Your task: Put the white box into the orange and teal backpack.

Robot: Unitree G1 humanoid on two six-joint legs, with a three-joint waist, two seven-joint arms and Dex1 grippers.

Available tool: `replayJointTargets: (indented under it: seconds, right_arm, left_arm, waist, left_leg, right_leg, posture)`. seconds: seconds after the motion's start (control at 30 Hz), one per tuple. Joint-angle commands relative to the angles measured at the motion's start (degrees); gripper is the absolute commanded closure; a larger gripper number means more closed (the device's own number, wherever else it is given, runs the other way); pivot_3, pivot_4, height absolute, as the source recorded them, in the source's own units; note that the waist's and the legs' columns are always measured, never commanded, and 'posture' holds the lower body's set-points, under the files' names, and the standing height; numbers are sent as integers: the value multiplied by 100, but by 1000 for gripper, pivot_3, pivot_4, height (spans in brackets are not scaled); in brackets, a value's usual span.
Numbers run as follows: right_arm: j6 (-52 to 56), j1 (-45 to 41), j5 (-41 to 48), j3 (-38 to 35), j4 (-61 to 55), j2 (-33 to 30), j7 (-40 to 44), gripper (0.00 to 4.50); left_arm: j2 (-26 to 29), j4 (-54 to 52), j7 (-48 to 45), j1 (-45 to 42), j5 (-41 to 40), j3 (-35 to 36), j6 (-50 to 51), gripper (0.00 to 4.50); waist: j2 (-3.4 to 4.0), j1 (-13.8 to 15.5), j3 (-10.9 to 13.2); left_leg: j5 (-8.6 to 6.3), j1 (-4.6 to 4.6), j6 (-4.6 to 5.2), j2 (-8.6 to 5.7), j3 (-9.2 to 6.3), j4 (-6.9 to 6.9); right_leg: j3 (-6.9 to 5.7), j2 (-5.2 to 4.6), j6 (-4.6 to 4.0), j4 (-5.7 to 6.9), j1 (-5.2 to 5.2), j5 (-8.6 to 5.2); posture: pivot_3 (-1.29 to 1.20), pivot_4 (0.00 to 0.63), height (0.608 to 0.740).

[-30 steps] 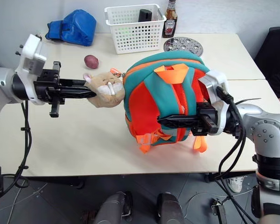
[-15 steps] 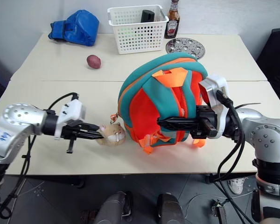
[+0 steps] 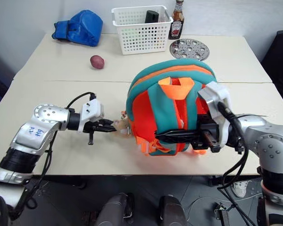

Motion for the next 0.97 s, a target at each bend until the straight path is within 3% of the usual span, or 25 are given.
replayJointTargets:
  seconds: [0.03, 0.07, 0.1, 0.23, 0.27, 0.47, 0.63, 0.67, 0.8, 0.97]
  right_arm:
    - [-420, 77, -597, 185, -123, 55, -241, 4500]
    - [-479, 123, -719, 235, -119, 31, -230, 4500]
    - [-481, 157, -761, 255, -105, 5, -218, 3829]
    - [-483, 343, -855, 103, -30, -233, -41, 2611]
    - [-508, 406, -906, 44, 3, -315, -9, 2206]
    - [-1069, 1346, -1471, -742, 610, -1597, 1318, 68]
    - [-1020, 1056, -1533, -1450, 2337, -2517, 2126, 0]
    - [-1084, 881, -1606, -1480, 2706, -2626, 2195, 0]
    - [-1395, 373, -1956, -1387, 3722, -2836, 2547, 0]
    - [-1511, -16, -2251, -1188, 4260, -2632, 2492, 0]
  left_arm:
    - [-148, 174, 102, -214, -8, 251, -118, 4404]
    - [-151, 163, 81, -203, -55, 314, -92, 4404]
    - [-138, 125, 47, -168, -112, 378, -45, 4404]
    - [193, -212, -232, 275, -489, 779, 335, 4404]
    - [301, -308, -275, 402, -568, 896, 421, 3685]
    - [1193, -1111, -742, 1554, -1595, 2132, 1338, 1730]
    - [2014, -1770, -1289, 2677, -2440, 3667, 2043, 174]
    - [2126, -1887, -1422, 2897, -2527, 3951, 2079, 50]
    - [2226, -1930, -1284, 3093, -2919, 4648, 2403, 50]
    - [1974, -2139, -765, 3119, -3151, 4976, 2528, 50]
  waist:
    - [0, 2, 0]
    - [0, 2, 0]
    - [0, 4, 0]
    - [0, -21, 0]
    - [0, -53, 0]
    - [0, -125, 0]
    - [2, -127, 1]
    - [2, -128, 1]
    - [9, -99, 0]
    - [19, -138, 1]
  left_leg:
    - [0, 0, 0, 0, 1, 0]
    - [0, -1, 0, 0, 1, 1]
    - [1, -1, -1, 0, 2, 0]
    - [2, -1, -4, 2, 1, -1]
    - [2, 0, -4, 2, 1, -2]
    - [2, 3, -6, 6, 1, -13]
    - [0, 12, -5, 6, 4, -14]
    - [-1, 16, -6, 7, 3, -13]
    - [-10, 33, -18, 8, -6, -19]
    - [-15, 36, -24, 10, -2, -26]
  right_leg:
    - [0, 0, 0, 1, -1, 0]
    - [-1, 1, 1, 1, -2, 0]
    - [-1, 1, 1, 3, -3, 1]
    - [-3, 2, 1, 5, -4, 1]
    - [-2, 2, 1, 5, -4, 1]
    - [-1, 3, 1, 0, -4, 1]
    - [2, -2, -2, -9, 3, -1]
    - [1, -2, -6, -10, 6, -3]
    - [-4, -8, -25, -29, 29, -14]
    - [-2, -8, -32, -34, 31, -18]
  posture:
    - [0, 150, 740]
    - [0, 150, 740]
    - [0, 150, 740]
    - [0, 150, 740]
    - [0, 150, 740]
    - [0, 150, 740]
    - [0, 150, 740]
    - [0, 150, 740]
    - [0, 150, 740]
    - [0, 150, 740]
